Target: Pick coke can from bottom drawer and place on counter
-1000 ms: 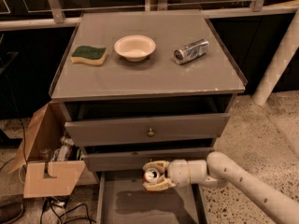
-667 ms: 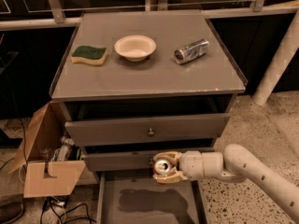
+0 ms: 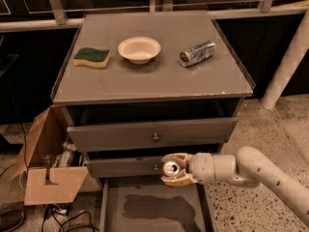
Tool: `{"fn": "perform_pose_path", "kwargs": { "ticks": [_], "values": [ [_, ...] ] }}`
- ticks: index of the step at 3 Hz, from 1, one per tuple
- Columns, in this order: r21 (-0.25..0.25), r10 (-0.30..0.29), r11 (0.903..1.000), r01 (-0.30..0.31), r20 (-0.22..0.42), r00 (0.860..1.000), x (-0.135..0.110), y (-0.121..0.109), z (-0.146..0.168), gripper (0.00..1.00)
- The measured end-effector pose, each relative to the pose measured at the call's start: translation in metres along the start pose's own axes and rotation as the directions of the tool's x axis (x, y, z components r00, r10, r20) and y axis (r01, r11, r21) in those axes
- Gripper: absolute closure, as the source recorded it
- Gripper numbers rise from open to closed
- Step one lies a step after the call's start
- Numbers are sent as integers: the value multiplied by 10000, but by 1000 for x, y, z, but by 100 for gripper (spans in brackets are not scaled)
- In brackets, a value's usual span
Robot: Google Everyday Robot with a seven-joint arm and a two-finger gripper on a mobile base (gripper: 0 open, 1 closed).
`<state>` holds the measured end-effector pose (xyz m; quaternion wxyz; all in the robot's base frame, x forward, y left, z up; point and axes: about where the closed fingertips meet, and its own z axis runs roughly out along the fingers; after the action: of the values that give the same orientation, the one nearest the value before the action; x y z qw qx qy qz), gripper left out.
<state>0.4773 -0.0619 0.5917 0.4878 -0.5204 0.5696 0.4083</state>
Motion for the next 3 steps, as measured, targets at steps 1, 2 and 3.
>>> {"fn": "perform_pose_path", "kwargs": {
  "ticks": [1,2,3],
  "values": [
    [355,-299,9989,301,-41,9995,-25,-1,-23,100],
    [712,-855,9937,870,-235,9961,-59,8,-51,100],
    [708,-854,9937,869,-234,9961,-59,8,-51,100]
  ]
}}
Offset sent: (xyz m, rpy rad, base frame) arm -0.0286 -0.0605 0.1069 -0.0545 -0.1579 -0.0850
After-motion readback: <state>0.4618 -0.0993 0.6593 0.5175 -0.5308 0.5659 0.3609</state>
